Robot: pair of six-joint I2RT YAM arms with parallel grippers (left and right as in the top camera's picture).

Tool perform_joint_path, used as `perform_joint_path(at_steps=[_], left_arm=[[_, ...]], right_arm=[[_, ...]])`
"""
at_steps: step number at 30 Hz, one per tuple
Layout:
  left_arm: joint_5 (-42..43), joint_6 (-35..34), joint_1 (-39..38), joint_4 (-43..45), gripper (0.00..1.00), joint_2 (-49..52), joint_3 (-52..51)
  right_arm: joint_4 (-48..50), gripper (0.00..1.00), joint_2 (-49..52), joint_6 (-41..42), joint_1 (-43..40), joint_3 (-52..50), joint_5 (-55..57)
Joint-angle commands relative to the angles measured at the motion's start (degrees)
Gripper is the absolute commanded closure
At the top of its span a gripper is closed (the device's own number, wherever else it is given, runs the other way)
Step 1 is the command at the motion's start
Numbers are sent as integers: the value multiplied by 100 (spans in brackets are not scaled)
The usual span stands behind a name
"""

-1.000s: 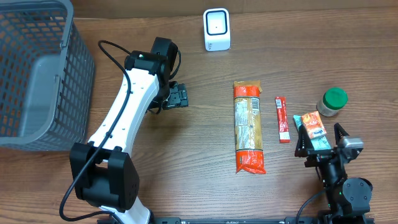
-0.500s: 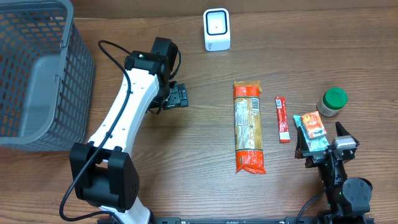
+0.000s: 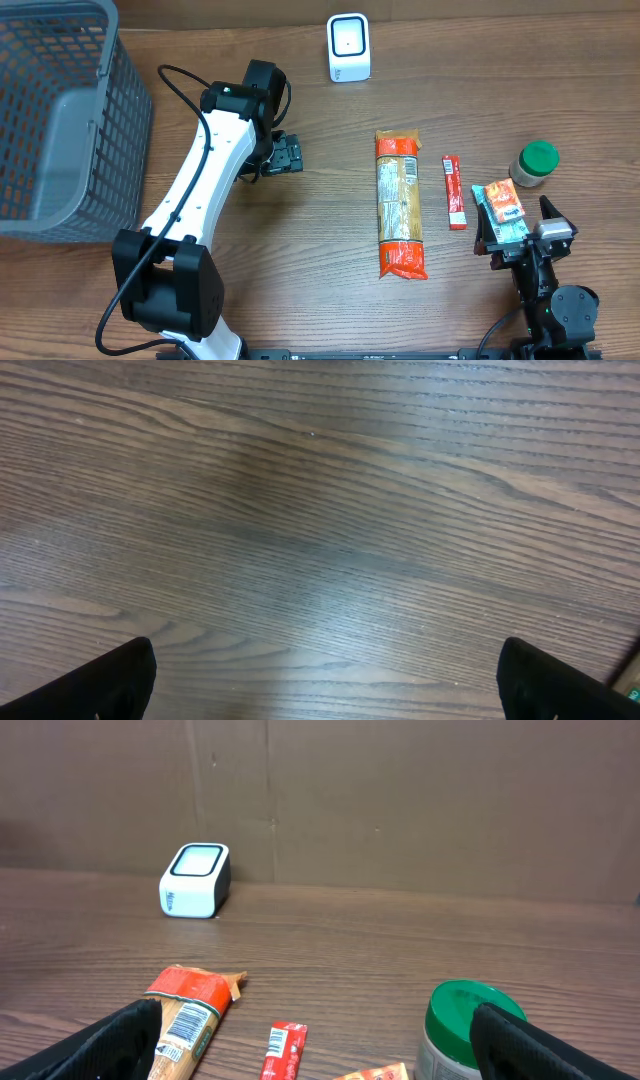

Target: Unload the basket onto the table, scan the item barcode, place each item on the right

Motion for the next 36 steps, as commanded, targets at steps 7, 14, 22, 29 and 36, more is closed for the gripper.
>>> perform_joint_path(at_steps=[7, 14, 22, 29, 36], left_arm=[[28, 63, 22, 2, 0, -103, -11], [28, 63, 22, 2, 0, -103, -11], [28, 63, 24, 4, 0, -136, -11], [28, 63, 24, 4, 0, -673, -11], [28, 63, 24, 4, 0, -2103, -11]], right_arm=[[33, 0, -52, -39, -7, -61, 4], [35, 0, -52, -39, -7, -61, 4], [35, 0, -52, -42, -7, -61, 4], [35, 0, -52, -42, -7, -61, 4], [35, 0, -52, -39, -7, -61, 4]])
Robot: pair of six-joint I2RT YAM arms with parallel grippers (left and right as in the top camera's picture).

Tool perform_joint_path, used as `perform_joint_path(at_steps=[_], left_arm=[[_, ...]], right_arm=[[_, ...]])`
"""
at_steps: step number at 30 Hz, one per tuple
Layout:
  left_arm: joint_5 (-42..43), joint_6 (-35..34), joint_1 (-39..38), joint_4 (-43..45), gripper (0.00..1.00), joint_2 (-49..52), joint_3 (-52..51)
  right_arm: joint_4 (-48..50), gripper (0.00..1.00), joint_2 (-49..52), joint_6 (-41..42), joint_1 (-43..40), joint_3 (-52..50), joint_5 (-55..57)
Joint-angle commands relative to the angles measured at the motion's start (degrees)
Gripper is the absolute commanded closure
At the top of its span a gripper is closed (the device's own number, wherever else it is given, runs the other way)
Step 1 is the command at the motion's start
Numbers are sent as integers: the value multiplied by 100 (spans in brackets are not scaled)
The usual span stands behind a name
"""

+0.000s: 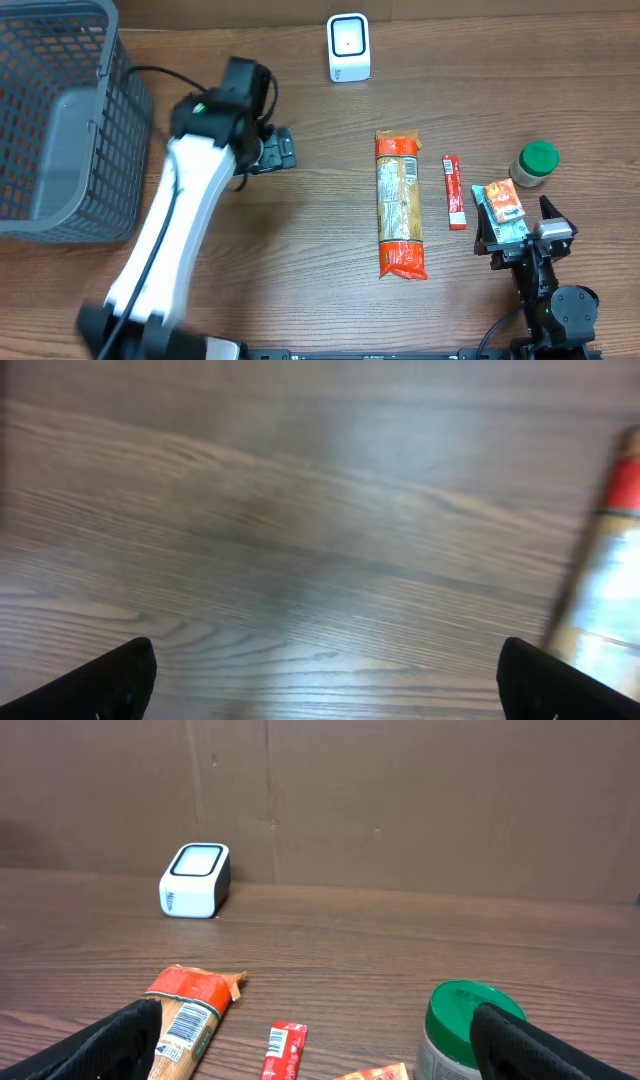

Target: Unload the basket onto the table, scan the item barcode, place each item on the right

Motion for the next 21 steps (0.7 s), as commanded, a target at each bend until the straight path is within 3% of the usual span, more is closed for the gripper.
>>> perform_joint_path(at_steps=[1, 11, 21], left_arm=[[28, 61, 24, 0, 1, -997, 20], [28, 61, 24, -7, 0, -3941, 20], [28, 61, 26, -376, 0, -5392, 13]], right_arm=[[35, 0, -52, -42, -7, -61, 7], [33, 0, -52, -42, -7, -61, 7], [35, 0, -52, -42, -7, -61, 7]])
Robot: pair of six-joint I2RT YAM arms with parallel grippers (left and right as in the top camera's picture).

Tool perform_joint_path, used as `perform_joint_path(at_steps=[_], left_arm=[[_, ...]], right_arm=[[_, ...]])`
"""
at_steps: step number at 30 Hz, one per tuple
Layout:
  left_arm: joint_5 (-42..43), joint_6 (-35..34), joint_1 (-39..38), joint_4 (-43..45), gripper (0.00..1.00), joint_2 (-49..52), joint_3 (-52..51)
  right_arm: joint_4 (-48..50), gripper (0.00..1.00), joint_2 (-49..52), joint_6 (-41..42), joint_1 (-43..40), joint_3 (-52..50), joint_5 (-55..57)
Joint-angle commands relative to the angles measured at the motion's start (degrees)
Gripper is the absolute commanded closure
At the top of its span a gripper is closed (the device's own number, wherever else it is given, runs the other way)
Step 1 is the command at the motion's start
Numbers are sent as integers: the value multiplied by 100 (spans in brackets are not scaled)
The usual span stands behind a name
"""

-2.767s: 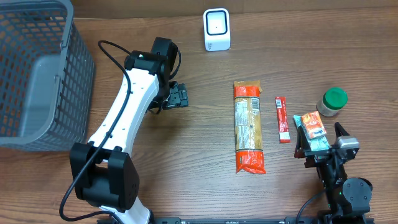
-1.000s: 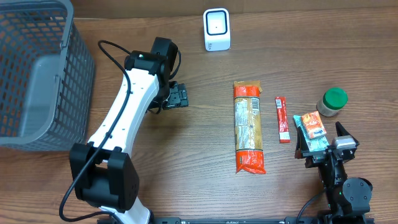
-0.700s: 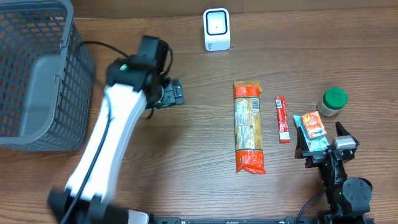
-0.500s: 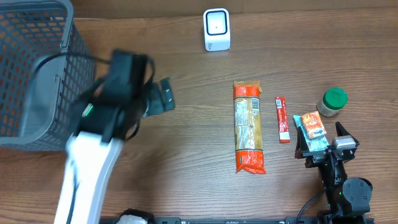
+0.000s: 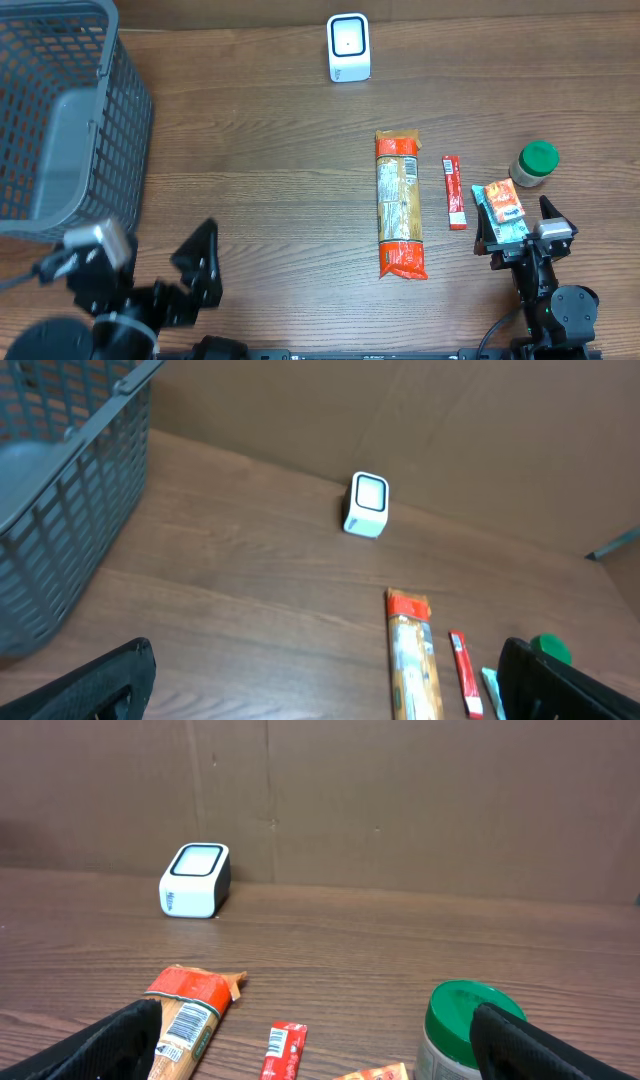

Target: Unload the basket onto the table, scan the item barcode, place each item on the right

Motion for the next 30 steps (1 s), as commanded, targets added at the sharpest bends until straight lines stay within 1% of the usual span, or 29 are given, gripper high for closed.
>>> perform_joint_path(at_steps=[1, 8, 11, 16, 20, 25, 27, 30], left_arm=[[28, 63, 46, -221, 0, -295, 0], [-59, 164, 431, -896, 0, -968, -9], [-83, 170, 739, -1113, 0, -1314, -11], [-85, 170, 1156, -1276, 0, -1856, -83], [-87, 170, 1432, -1274, 1, -2288, -345], [-157, 179, 1652, -940, 0, -2922, -975], [-166, 247, 1681, -573, 0, -3152, -1283], [-162, 413, 1685, 291, 0, -3475, -1838]], right_arm=[[39, 0, -50, -39, -7, -61, 7], [39, 0, -50, -39, -7, -61, 7], [39, 0, -50, -39, -7, -61, 7], [39, 0, -50, -39, -7, -61, 7], [39, 0, -50, -39, -7, -61, 7], [39, 0, -50, -39, -7, -61, 7], [39, 0, -50, -42, -7, -61, 7], [39, 0, -50, -39, -7, -61, 7]])
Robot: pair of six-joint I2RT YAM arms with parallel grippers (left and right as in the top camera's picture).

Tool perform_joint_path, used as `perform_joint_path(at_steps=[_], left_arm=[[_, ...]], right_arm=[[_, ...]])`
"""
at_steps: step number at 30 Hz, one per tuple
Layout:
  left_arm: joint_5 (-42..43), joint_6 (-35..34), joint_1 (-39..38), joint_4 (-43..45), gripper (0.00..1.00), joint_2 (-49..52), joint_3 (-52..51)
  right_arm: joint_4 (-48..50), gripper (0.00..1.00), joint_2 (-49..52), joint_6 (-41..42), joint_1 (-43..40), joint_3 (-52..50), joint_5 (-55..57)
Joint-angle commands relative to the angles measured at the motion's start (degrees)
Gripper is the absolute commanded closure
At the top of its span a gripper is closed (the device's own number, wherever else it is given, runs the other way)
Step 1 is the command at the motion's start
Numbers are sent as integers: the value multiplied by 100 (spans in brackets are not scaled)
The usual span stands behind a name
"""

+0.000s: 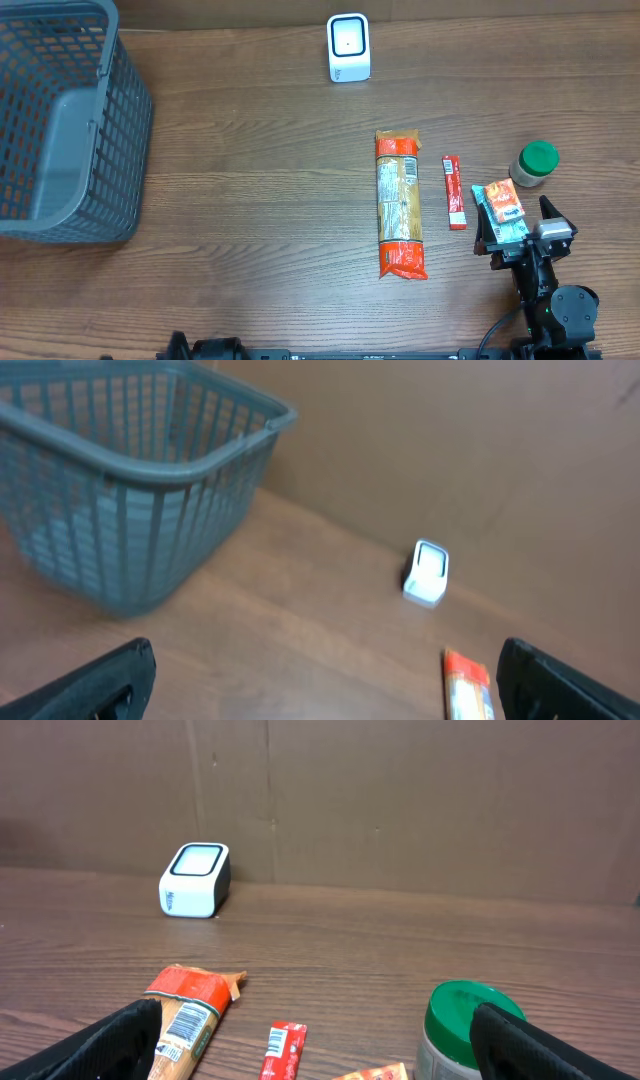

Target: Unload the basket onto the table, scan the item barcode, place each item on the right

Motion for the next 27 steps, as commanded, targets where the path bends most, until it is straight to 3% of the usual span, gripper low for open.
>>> perform_joint_path(at_steps=[1, 8, 11, 12, 14, 17, 21, 27], left_arm=[[-55, 302, 42, 855, 0, -413, -660], [358, 669, 50, 3373, 0, -595, -2061], [811, 1276, 55, 4889, 0, -592, -2756], [1158, 1700, 55, 5910, 0, -595, -3217], [1469, 2063, 55, 7042, 0, -592, -3738], [1659, 2249, 55, 8456, 0, -595, -4413], [1626, 2247, 55, 9576, 0, -595, -5171], [1436, 2223, 55, 9853, 0, -595, -6050]], right_arm=[[39, 0, -50, -22, -7, -61, 7], [39, 0, -50, -22, -7, -61, 7], [39, 0, -50, -22, -7, -61, 7], [39, 0, -50, -22, -7, -61, 7], [39, 0, -50, -22, -7, -61, 7], [37, 0, -50, -22, -7, -61, 7], [37, 0, -50, -22, -7, -61, 7], [39, 0, -50, -22, -7, -61, 7]])
